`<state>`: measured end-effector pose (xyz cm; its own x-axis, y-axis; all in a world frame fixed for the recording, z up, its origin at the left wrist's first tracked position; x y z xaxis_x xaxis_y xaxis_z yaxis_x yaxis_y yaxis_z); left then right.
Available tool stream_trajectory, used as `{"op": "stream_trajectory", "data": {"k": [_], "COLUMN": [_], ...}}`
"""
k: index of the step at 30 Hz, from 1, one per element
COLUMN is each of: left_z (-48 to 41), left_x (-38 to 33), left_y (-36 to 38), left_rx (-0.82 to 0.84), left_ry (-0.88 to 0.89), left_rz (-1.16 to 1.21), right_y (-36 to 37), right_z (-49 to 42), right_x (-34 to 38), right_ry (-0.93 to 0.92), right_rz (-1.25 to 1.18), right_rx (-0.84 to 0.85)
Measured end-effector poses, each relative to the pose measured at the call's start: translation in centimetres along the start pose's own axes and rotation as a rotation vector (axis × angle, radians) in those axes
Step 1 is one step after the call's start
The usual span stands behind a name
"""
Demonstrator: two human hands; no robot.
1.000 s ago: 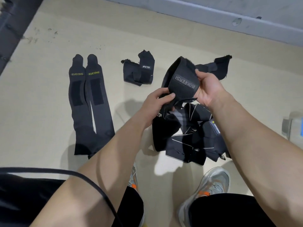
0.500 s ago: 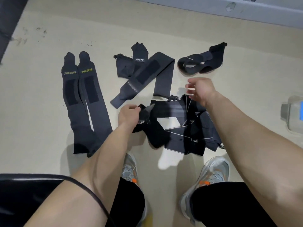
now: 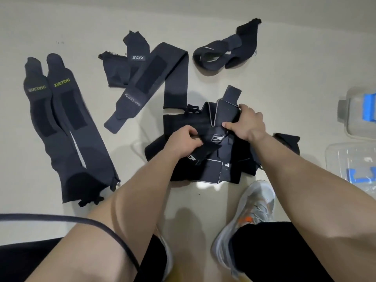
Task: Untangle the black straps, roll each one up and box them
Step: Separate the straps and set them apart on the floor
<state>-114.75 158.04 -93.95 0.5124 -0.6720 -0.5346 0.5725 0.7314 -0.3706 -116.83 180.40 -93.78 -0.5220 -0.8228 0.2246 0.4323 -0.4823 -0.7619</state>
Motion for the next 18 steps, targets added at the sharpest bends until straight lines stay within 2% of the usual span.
{"op": "stream_trajectory", "data": {"k": [6,10,13,16,18], "left_z": [-2.8,-2.9,-2.2,-0.7,0.6], "left_x": [-2.2,-3.1,-3.6,-4.2,-4.7], "left_y": [1.5,2.5,2.6,1.6,0.4], "left_rx": [0.013,0.041,0.069,0.120,0.193], "left_ry": [0.067,0.124,0.131,0.133,0.122], "left_rz": [0.145,0.228,0.354,0.516,0.670], "right_y": [0.4,-0.3,-1.8,-3.4,-3.8], "right_z": [-1.5,-0.4,1.0,2.4,2.7], "right_x": [-1.2,-0.8,0.5,2.1,2.3], "right_ry": [0.099,0.060,-0.029,-0.166,-0.155], "right_rz": [-0.520,-0.766,-0.983,-1.045,-0.978], "right_rx": [-0.068,-0.001,0.121,0.171,0.139]}}
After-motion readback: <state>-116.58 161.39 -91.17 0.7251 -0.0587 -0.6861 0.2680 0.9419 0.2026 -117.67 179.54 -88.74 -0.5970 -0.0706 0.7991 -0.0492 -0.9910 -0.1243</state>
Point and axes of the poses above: each hand's wrist, its own z-axis away from the middle knuckle, its own y-axis out of the palm, x = y × z, the point moved 4 cm from there along -z, towards the middle knuckle, and after that the axes turned 5 degrees about z, right-handed, at the moved point
